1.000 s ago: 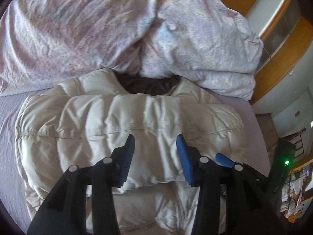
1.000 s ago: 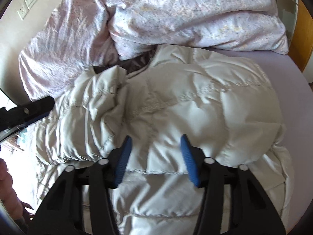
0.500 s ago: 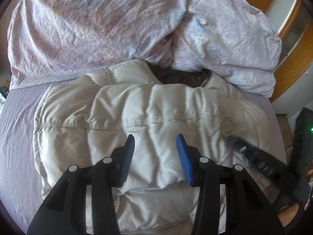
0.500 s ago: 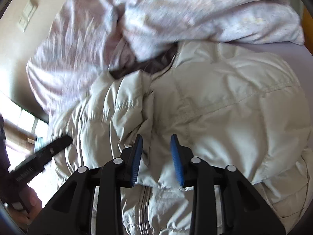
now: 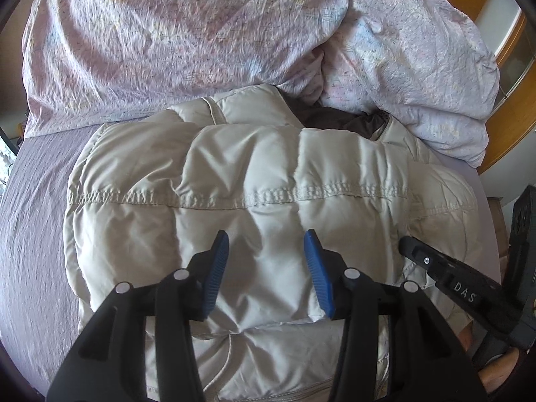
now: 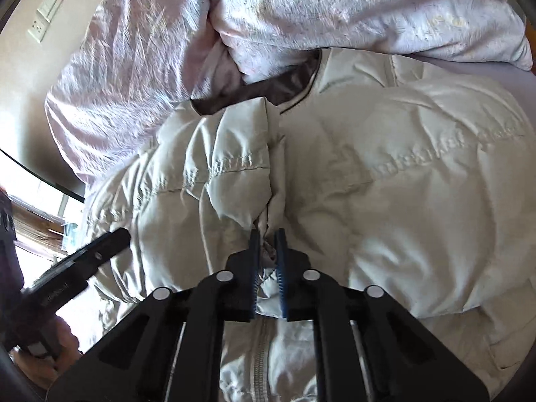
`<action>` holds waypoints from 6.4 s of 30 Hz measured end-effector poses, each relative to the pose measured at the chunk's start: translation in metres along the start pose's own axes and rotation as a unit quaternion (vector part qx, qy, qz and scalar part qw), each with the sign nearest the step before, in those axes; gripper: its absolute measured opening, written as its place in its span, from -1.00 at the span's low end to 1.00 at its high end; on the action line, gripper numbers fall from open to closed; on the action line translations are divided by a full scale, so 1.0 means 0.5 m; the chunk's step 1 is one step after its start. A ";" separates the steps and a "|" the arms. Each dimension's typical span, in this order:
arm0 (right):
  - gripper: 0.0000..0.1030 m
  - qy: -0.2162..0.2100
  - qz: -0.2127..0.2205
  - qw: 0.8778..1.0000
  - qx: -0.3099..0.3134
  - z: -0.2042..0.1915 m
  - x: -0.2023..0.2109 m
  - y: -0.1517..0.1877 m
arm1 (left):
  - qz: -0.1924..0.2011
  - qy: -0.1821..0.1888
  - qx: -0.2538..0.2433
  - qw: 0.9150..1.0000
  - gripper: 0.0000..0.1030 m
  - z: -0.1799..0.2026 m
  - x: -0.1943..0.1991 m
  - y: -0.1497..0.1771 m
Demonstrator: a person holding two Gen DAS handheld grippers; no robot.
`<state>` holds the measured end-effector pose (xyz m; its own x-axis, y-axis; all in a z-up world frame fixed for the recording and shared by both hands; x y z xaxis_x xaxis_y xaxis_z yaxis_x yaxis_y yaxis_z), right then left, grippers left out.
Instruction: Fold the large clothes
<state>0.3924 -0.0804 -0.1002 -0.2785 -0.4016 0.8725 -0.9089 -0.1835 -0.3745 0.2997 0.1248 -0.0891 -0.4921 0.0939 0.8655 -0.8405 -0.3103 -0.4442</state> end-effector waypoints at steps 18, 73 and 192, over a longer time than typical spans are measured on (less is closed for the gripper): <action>-0.87 0.023 -0.042 0.998 -0.033 0.031 -0.050 0.026 | -0.019 -0.028 0.012 0.999 -0.07 -0.039 -0.046 0.009; 0.48 -0.019 -0.203 0.976 -0.080 0.481 0.237 0.309 | -0.084 -0.011 0.077 0.993 0.31 -0.277 0.178 0.445; 0.10 -0.018 0.106 0.980 -0.168 0.412 0.221 -0.308 | 0.093 -0.086 0.073 0.989 0.58 -0.196 0.063 -0.232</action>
<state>0.5654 -0.2812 -0.0111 -0.4672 -0.4308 0.7721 -0.8840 0.2104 -0.4175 0.3596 0.2564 -0.0332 -0.5789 -0.1369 0.8038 -0.6907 -0.4417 -0.5727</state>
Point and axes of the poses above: each gripper's, at about its wrist camera, not at the fingertips, and x roughly against the way its jaws point, z to its right, y to its underside, the point moved 2 cm from there along -x, roughly the way its jaws point, and after that the axes turned 3 degrees about y, right-handed, at the moved point
